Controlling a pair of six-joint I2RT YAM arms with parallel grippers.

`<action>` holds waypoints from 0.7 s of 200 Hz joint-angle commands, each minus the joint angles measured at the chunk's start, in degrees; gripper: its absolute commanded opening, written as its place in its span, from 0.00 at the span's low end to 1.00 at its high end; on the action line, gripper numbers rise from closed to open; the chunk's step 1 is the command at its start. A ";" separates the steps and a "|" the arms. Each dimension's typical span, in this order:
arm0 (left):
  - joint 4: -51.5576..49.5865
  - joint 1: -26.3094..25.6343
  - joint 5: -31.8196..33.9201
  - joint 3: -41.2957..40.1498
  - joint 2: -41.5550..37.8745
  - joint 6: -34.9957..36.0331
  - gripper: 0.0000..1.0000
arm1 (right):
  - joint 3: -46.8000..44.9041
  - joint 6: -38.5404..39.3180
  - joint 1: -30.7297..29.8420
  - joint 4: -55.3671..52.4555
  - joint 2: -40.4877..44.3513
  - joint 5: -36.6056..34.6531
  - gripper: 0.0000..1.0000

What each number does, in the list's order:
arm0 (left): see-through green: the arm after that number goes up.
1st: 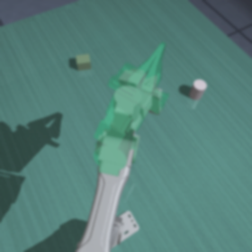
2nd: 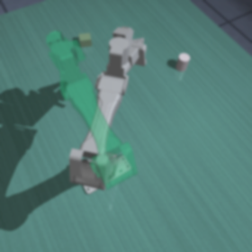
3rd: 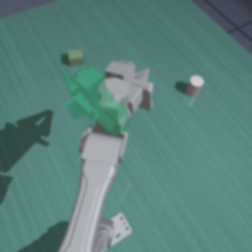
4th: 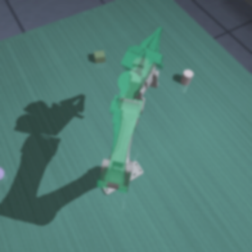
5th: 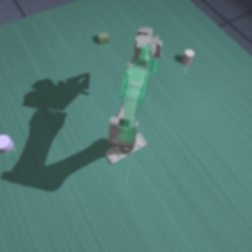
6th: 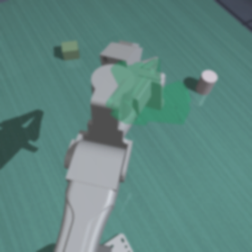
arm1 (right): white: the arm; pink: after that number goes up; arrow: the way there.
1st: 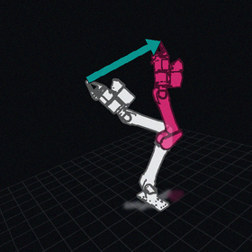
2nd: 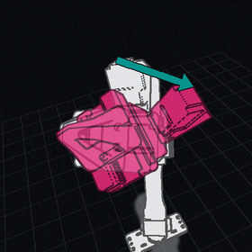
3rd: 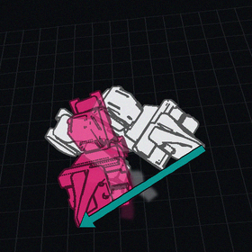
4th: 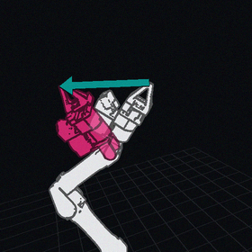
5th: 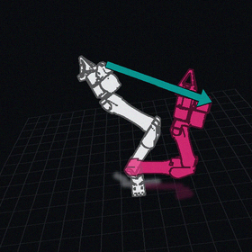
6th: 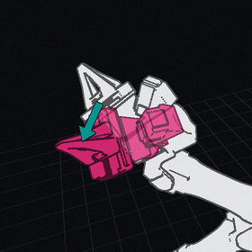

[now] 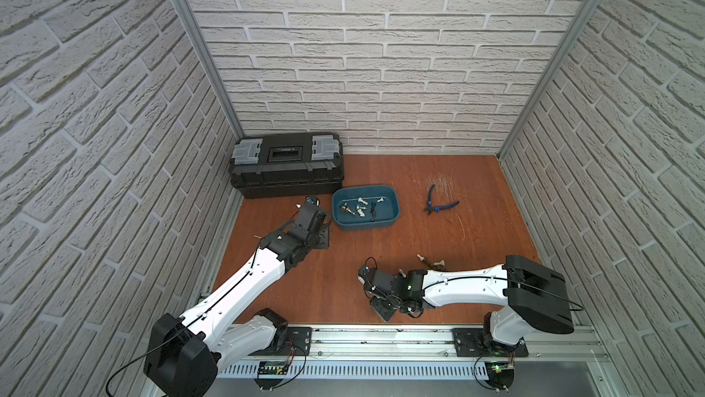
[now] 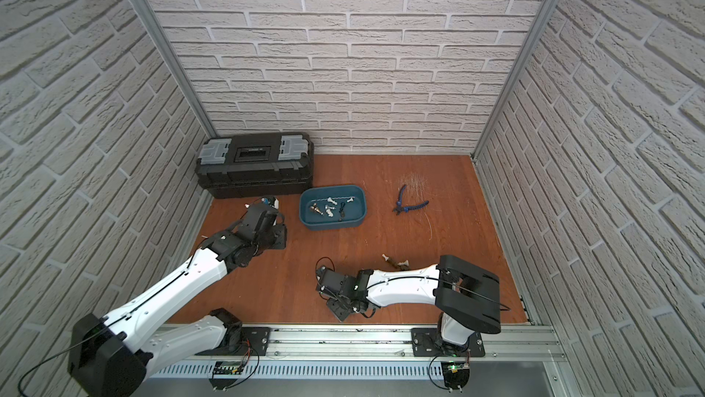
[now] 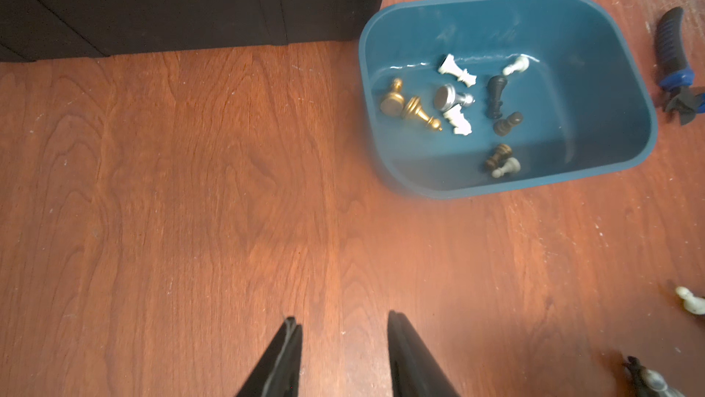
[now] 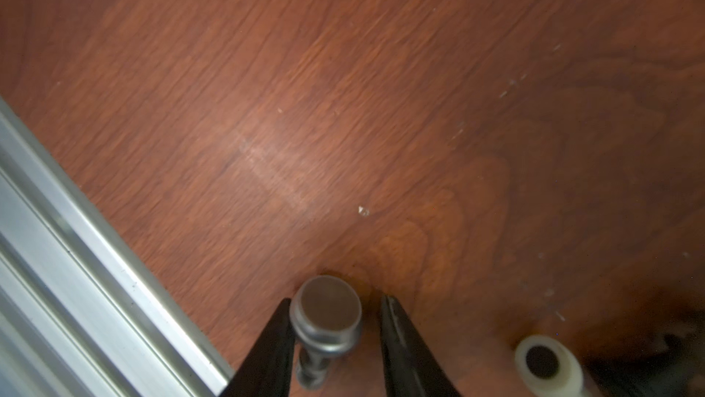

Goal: Put the chess pieces into the storage box
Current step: Pick up the chess piece at the center of the board.

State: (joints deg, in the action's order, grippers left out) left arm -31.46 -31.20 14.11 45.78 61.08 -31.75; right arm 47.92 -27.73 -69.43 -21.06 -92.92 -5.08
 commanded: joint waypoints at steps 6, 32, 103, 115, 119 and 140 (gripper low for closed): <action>0.61 -0.10 0.88 -1.13 -0.78 -0.30 0.42 | 0.16 -0.55 -0.43 -1.60 -1.53 -1.56 0.33; 1.12 -0.09 1.10 -1.62 -0.79 -0.03 0.43 | -0.02 -0.18 -0.44 -2.03 -1.40 -2.28 0.30; 1.54 -0.09 1.27 -2.26 -0.76 -0.99 0.43 | 1.54 4.09 -0.44 -2.16 7.42 -2.38 0.19; 1.33 -0.09 1.54 -2.12 -1.36 -1.20 0.42 | 3.62 5.02 -0.11 -3.53 9.18 -3.94 0.19; 1.24 -0.09 1.71 -2.14 -1.64 -1.29 0.43 | 4.41 5.50 0.14 -3.99 9.66 -4.41 0.19; 1.05 -0.09 2.57 -2.37 -3.51 -1.34 0.42 | 9.35 8.77 2.54 -5.73 9.22 -6.38 0.19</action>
State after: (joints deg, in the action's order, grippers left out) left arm -31.35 -31.20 14.79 44.18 60.25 -32.40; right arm 51.86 -23.33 -68.90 -25.91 -84.93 -8.14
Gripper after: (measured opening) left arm 0.424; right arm 0.282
